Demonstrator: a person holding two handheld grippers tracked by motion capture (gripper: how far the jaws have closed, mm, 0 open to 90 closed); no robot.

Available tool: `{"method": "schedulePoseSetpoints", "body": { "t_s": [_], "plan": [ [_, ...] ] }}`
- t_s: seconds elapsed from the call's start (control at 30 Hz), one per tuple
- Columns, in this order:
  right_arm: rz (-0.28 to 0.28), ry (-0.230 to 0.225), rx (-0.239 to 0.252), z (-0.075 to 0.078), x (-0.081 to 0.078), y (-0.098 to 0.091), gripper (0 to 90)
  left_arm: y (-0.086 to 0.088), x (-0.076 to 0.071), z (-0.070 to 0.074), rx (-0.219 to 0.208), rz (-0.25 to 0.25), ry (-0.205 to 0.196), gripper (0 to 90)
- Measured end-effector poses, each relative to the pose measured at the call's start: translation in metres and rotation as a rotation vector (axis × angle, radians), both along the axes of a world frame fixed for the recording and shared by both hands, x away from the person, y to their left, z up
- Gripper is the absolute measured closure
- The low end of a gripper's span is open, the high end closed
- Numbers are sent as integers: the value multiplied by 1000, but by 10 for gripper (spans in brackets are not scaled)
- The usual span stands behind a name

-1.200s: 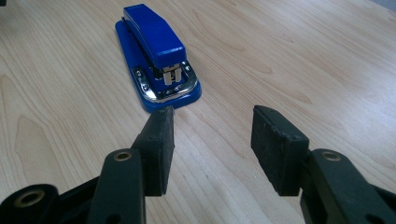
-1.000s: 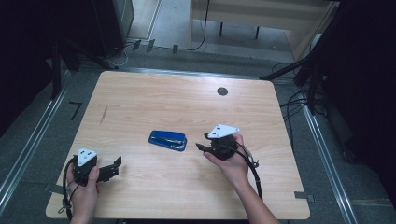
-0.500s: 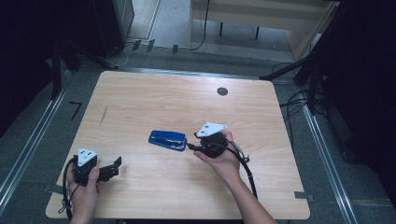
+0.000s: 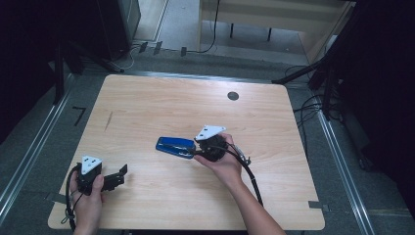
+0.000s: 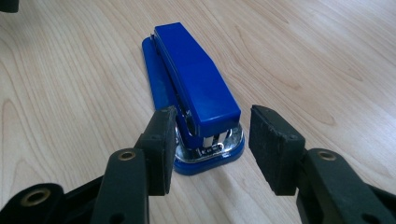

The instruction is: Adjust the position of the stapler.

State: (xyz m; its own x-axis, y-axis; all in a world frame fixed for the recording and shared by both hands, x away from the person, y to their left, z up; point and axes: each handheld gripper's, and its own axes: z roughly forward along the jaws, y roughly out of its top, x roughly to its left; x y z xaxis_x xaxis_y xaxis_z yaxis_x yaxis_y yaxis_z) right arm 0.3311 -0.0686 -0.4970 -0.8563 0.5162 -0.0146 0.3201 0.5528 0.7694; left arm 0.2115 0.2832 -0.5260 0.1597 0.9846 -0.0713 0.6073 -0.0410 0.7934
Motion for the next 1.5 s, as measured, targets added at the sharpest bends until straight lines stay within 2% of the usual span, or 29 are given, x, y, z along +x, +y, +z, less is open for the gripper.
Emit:
{"method": "schedulePoseSetpoints", "body": {
  "t_s": [0.17, 0.43, 0.53, 0.7, 1.0, 1.07, 1.17, 1.3, 1.4, 1.5],
  "plan": [
    [17, 16, 4, -3, 7, 6, 532, 0, 0, 0, 1, 1, 1, 61],
    [47, 40, -24, -11, 14, 19, 538, 0, 0, 0, 1, 0, 1, 61],
    [54, 40, -23, -13, 17, 20, 543, 0, 0, 0, -1, -1, 0, 61],
    [83, 67, -4, -16, 25, 24, 559, 0, 0, 0, -3, -2, 2, 61],
    [101, 67, -21, -18, 27, 30, 600, 1, 0, 0, -5, 3, 4, 61],
    [113, 38, -44, -20, 26, 31, 600, 1, 0, 0, -5, 3, 4, 61],
    [123, 35, -50, -19, 25, 30, 621, 1, 0, 0, -5, 1, 4, 61],
    [138, 60, -53, -18, 24, 29, 645, 1, 0, 0, -6, 0, 6, 61],
    [142, 52, -68, -17, 21, 30, 657, 1, 0, 0, -6, 0, 6, 61],
    [138, 64, -70, -17, 16, 30, 668, 1, -1, 0, -7, -1, 5, 61]
  ]
}}
